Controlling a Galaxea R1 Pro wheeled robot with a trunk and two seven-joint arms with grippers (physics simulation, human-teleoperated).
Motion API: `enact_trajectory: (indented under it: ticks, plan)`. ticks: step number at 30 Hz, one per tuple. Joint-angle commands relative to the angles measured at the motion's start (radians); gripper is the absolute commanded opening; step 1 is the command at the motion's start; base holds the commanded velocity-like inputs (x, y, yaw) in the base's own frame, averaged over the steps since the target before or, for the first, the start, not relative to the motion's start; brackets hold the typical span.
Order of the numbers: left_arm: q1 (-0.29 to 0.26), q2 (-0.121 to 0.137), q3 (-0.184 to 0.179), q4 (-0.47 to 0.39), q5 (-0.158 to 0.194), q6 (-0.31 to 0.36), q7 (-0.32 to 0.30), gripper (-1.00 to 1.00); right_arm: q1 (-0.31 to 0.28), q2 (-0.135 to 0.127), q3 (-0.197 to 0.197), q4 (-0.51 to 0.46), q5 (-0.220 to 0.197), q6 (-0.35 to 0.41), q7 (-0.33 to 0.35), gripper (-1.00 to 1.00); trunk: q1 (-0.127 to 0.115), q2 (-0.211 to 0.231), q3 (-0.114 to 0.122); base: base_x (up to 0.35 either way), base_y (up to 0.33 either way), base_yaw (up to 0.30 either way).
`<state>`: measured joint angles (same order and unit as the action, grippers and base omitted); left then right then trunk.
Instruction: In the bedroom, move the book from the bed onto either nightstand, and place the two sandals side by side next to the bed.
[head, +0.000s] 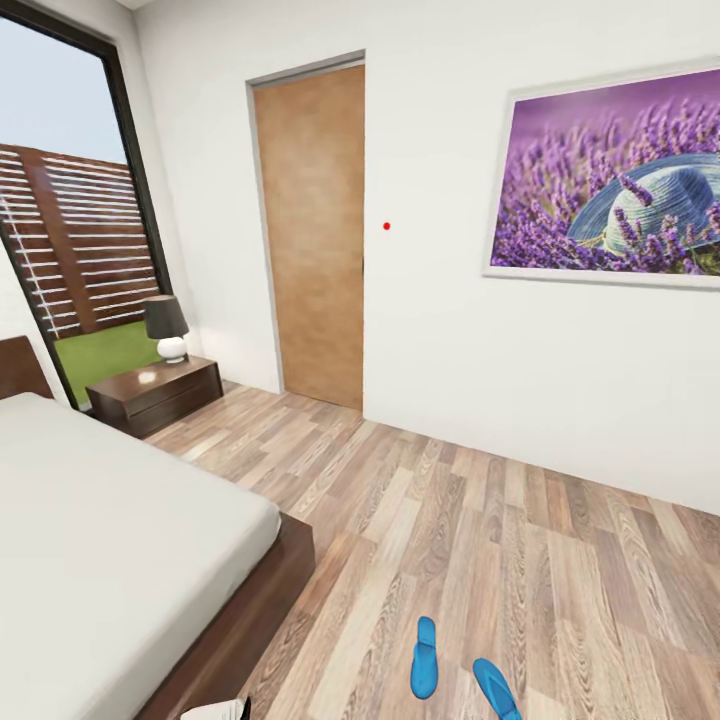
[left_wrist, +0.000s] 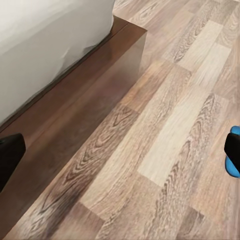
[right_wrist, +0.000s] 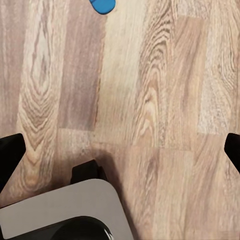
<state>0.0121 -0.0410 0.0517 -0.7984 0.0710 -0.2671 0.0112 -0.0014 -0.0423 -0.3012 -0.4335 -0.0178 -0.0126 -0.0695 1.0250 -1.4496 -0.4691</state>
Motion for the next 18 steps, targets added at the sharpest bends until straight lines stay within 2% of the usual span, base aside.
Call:
enact_trajectory:
  ticks: [1, 5, 10, 18]
  plan:
    - [0.000, 0.000, 0.000, -0.001, 0.007, -0.001, 0.000, 1.00, 0.000, 0.000, -0.001, 0.000, -0.002, -0.001, -0.001, 1.00, 0.000, 0.000, -0.001, 0.000, 0.000, -0.022]
    - [0.000, 0.000, 0.000, -0.001, 0.007, -0.001, 0.000, 1.00, 0.000, 0.000, -0.001, 0.000, -0.003, -0.001, -0.001, 1.00, 0.000, 0.000, -0.001, 0.000, 0.000, -0.056]
    - [0.000, 0.000, 0.000, -0.001, 0.007, -0.001, 0.000, 1.00, 0.000, 0.001, -0.001, 0.000, -0.001, -0.002, -0.001, 1.00, 0.000, 0.000, -0.001, 0.014, 0.000, -0.226]
    - [0.000, 0.000, 0.000, -0.001, 0.007, -0.001, 0.000, 1.00, 0.000, 0.002, -0.001, 0.000, -0.001, -0.001, -0.001, 1.00, 0.000, 0.000, -0.001, 0.195, 0.000, -0.050]
